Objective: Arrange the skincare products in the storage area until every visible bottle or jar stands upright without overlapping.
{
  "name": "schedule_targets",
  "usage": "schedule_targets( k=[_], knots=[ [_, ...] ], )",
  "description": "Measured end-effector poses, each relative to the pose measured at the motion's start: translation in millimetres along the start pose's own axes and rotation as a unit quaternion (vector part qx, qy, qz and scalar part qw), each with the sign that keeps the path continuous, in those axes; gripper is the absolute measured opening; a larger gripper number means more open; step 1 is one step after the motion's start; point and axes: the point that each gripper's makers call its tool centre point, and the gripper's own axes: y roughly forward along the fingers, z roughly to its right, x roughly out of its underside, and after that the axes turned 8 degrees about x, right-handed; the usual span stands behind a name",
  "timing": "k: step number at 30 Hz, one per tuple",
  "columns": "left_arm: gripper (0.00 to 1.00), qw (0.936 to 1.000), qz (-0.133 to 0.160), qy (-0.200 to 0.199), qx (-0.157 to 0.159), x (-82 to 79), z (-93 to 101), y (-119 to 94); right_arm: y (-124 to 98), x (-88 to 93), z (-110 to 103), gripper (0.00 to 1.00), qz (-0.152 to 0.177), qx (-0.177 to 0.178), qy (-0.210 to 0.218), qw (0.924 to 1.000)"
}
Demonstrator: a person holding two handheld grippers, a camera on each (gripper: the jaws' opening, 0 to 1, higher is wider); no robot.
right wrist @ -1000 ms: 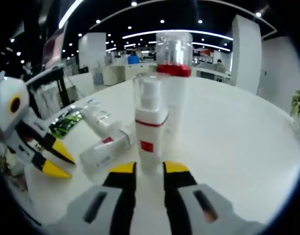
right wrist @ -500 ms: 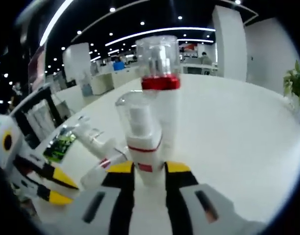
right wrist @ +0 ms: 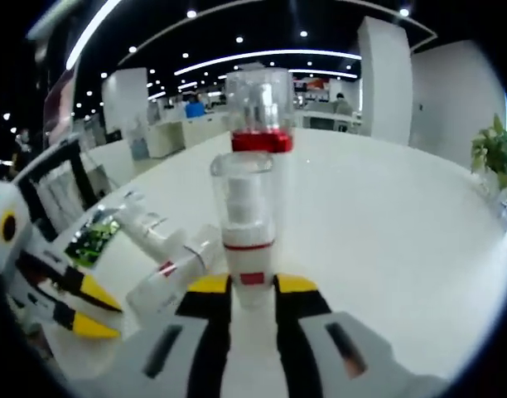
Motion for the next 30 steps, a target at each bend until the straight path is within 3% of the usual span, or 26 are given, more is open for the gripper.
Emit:
schedule_targets(
  k=[11,30],
  knots=[
    [0.15,1.0000,0.001,0.002,0.006,0.0,0.1,0,-2,11.7,-8,0.23,-0.012,-0.029,-0.009,0.9995],
    [0.15,1.0000,-0.002,0.009,0.003,-4.2,-1.2,-3,-14,19.9,-13,0.19,-0.015,-0.054,-0.044,0.9974]
  ],
)
